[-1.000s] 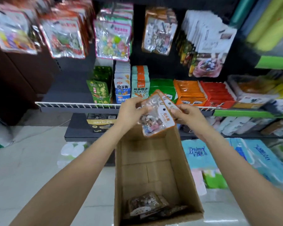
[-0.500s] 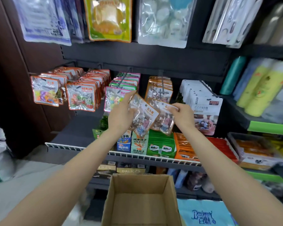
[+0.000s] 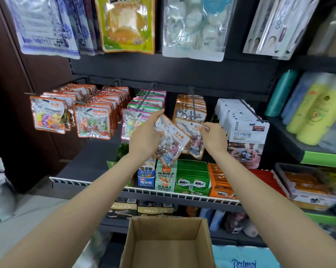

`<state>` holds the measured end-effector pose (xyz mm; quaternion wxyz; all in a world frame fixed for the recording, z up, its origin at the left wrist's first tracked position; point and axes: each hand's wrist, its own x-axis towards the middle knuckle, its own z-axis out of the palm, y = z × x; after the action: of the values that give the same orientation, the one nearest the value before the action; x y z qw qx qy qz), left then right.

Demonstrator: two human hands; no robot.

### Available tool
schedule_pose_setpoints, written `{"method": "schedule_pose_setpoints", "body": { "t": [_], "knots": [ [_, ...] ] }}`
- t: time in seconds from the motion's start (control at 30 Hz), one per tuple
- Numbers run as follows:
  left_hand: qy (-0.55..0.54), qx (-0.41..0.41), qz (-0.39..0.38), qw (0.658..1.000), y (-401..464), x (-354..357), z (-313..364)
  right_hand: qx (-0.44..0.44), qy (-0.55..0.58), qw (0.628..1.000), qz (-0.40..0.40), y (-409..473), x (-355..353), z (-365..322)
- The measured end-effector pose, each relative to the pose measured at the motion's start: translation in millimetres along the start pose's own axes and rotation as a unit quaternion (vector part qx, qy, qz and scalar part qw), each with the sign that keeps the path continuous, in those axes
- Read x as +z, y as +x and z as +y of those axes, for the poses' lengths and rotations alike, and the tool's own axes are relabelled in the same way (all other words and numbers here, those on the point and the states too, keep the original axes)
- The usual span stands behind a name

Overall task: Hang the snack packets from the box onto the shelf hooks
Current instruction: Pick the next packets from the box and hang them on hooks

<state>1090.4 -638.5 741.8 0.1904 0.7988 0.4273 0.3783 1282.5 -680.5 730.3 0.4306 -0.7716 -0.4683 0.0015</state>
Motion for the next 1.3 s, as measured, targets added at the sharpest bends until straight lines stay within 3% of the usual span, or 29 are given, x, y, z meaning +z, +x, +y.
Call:
{"method": "schedule_pose_setpoints", "body": {
  "t": [0.4,0.8,0.87,0.93,1.0,1.07,1.17,1.3],
  "knots": [
    [-0.045,0.012,-0.036,0.998,16.9,9.4,-19.2,-0.001,-0.01,0.999,0.052,9.1,17.0,5.7],
    [-0.093,0.021,-0.039,0.995,35.5,28.1,-28.2,0.043,-0.141,0.987,0.066,57.6,31.0,-2.4],
    [-0.127,0.017,-0.039,0.991,37.4,33.2,-31.7,0.035,-0.1,0.99,0.092,41.4,29.3,0.5],
    [-0.173,0.01,-0.049,0.984,36.2,37.8,-31.5,0.018,0.014,0.994,0.104,16.6,24.0,6.0],
    [-0.222,-0.003,-0.065,0.973,34.1,42.2,-26.4,0.004,0.153,0.986,0.058,-10.1,16.0,8.5],
    [-0.264,0.004,-0.067,0.962,29.2,48.7,-20.3,-0.022,0.219,0.975,-0.03,-30.2,12.2,11.9],
    [-0.276,0.021,-0.057,0.959,25.4,59.5,-11.9,-0.067,0.201,0.975,-0.063,-33.8,14.4,20.1],
    [-0.157,0.014,-0.034,0.987,30.4,69.5,-8.1,-0.063,0.152,0.986,-0.018,-21.7,14.0,17.1]
  ]
}}
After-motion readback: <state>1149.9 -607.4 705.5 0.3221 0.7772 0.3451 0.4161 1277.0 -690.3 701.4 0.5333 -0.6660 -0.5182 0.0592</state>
